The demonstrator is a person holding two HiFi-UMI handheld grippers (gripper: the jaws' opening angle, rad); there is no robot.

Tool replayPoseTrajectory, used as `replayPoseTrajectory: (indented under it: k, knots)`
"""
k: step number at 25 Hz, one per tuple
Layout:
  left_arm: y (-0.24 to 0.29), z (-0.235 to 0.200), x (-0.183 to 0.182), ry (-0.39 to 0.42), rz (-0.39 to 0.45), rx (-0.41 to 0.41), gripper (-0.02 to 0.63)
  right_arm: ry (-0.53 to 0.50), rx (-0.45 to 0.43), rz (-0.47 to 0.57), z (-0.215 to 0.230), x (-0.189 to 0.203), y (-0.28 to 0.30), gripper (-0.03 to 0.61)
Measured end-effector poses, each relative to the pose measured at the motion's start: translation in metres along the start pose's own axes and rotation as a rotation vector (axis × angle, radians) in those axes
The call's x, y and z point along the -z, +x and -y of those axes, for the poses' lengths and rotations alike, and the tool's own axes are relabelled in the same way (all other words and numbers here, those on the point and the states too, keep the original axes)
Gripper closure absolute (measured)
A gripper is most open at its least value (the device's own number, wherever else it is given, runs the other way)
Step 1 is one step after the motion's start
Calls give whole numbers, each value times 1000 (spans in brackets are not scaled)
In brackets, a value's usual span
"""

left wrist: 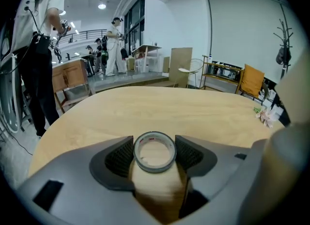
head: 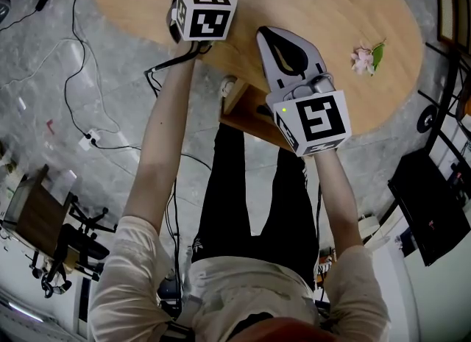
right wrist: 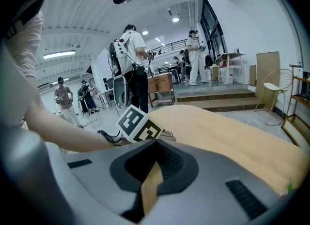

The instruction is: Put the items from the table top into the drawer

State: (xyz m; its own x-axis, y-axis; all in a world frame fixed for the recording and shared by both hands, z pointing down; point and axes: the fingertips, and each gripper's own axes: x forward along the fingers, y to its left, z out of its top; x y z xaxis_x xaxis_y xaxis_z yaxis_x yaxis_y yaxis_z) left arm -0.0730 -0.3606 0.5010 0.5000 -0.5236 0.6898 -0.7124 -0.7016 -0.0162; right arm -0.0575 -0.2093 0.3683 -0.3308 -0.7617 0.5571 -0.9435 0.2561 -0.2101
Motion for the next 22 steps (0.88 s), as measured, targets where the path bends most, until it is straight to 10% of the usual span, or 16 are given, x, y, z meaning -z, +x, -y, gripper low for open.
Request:
replayPoseTrajectory:
  k: [22]
  knots:
    - [-232, 140, -10, -146, 243, -175, 334, -79, -133, 111, 1, 9, -115, 574]
